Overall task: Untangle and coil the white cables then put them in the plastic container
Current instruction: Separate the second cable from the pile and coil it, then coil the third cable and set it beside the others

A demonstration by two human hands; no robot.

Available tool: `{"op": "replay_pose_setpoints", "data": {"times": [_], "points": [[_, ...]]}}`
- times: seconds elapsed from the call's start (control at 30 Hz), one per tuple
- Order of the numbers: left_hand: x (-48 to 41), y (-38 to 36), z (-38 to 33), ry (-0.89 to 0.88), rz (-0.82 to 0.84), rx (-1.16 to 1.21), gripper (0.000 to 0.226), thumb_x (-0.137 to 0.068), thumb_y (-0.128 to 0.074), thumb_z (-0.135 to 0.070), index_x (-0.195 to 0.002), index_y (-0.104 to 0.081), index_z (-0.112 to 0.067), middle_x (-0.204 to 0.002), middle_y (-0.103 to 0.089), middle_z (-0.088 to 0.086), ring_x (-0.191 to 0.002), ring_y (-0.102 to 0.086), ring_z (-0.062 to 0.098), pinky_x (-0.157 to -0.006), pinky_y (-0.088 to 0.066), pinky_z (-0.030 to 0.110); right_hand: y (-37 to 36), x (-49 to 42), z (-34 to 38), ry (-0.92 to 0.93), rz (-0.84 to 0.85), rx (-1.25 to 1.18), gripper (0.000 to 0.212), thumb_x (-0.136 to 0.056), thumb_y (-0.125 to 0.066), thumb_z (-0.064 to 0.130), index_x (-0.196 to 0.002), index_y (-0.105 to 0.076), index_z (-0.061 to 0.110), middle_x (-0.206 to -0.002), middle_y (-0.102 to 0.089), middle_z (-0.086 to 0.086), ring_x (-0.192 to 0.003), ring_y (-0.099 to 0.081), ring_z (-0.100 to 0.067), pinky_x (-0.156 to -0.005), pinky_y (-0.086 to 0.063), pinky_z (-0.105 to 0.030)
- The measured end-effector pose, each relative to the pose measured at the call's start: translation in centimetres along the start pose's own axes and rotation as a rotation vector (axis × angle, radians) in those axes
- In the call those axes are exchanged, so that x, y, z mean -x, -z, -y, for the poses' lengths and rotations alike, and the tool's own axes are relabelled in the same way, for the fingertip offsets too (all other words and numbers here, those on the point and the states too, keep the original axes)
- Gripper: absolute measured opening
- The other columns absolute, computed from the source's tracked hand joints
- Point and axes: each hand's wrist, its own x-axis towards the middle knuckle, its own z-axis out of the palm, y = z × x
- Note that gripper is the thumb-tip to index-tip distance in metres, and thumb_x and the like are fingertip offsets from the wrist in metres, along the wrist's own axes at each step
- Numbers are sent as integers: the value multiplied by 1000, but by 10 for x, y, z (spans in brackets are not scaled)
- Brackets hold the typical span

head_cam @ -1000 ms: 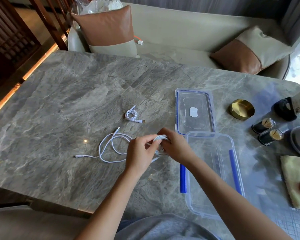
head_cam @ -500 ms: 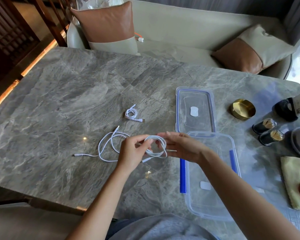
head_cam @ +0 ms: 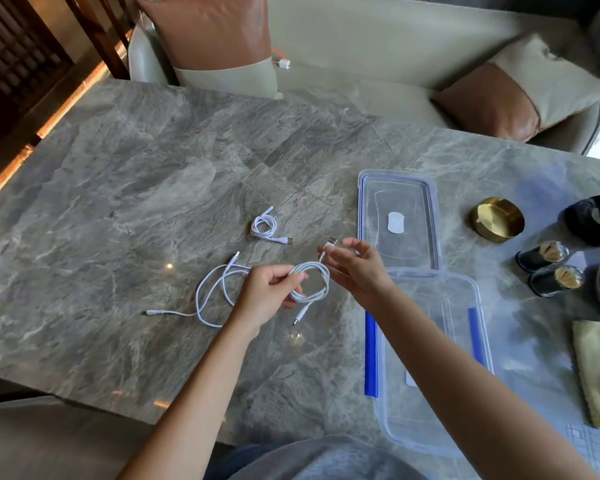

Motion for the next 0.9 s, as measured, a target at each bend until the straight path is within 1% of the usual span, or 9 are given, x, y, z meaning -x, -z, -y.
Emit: {"op": "replay_pose_setpoints", "data": {"times": [0.1,0.2,0.3,0.43,0.57,0.67,0.73,0.83,0.9], "points": [[-14,-9,8,65,-99,135,18,-89,-58,-11,-76,-69,-17,-62,-62,-1,-57,-59,6,-57,-54,23,7,-7,1,-83,78,77,14,-89,-61,14,-101,-56,10,-90,-70,-6,-70,-69,-10,-62,-56,-22],[-33,-23,13,114,-184,231,14,-89,-59,-10,-80,-69,-14,-65,-61,1,-60,-58,8,-57,-56,22,15,-16,-3,-135,110,183,15,-91,-58,23,-101,-62,12,-86,-70,0,-77,-68,-11,-67,-56,-24],[-53,-35,15,140,-198,253,12,-89,-58,-10,-85,-69,-12,-73,-65,6,-67,-61,13,-61,-59,27,17,-27,-7,-108,71,244,4,-90,-60,18,-92,-63,18,-89,-69,1,-81,-66,-11,-71,-53,-24],[-84,-42,12,114,-232,245,9,-88,-59,-9,-86,-66,-13,-87,-68,12,-86,-63,24,-83,-54,46,11,-47,-4,8,-28,224,12,-88,-61,8,-85,-59,19,-80,-64,0,-73,-63,-6,-66,-52,-19],[-117,-43,9,124,-297,327,10,-86,-60,-8,-87,-61,-18,-86,-69,4,-84,-66,22,-79,-55,37,2,-76,7,130,-34,255,18,-88,-58,0,-84,-57,17,-78,-64,-2,-70,-59,-10,-69,-49,-23],[-132,-44,23,185,-351,223,7,-86,-60,-10,-90,-64,-14,-93,-68,10,-83,-64,20,-73,-55,34,0,-99,4,181,-118,366,18,-85,-57,-8,-84,-56,11,-75,-62,-4,-66,-56,-9,-64,-45,-19],[-136,-47,33,214,-358,160,12,-87,-57,-8,-96,-65,-8,-92,-66,11,-75,-63,17,-66,-56,31,1,-111,-5,180,-185,437,16,-83,-57,-10,-84,-56,6,-79,-61,-10,-71,-57,-16,-69,-47,-25],[-135,-54,41,193,-368,121,20,-87,-55,-2,-106,-57,-5,-95,-59,12,-85,-64,31,-78,-55,43,3,-125,-17,178,-267,547,24,-79,-59,-10,-71,-56,13,-84,-63,-14,-80,-60,-23,-80,-50,-38],[-129,-58,43,120,-388,62,29,-85,-56,0,-113,-53,-6,-101,-61,14,-93,-62,32,-83,-52,41,5,-131,-21,191,-276,633,21,-79,-59,-7,-72,-62,12,-82,-66,-12,-79,-63,-22,-81,-51,-38]]}}
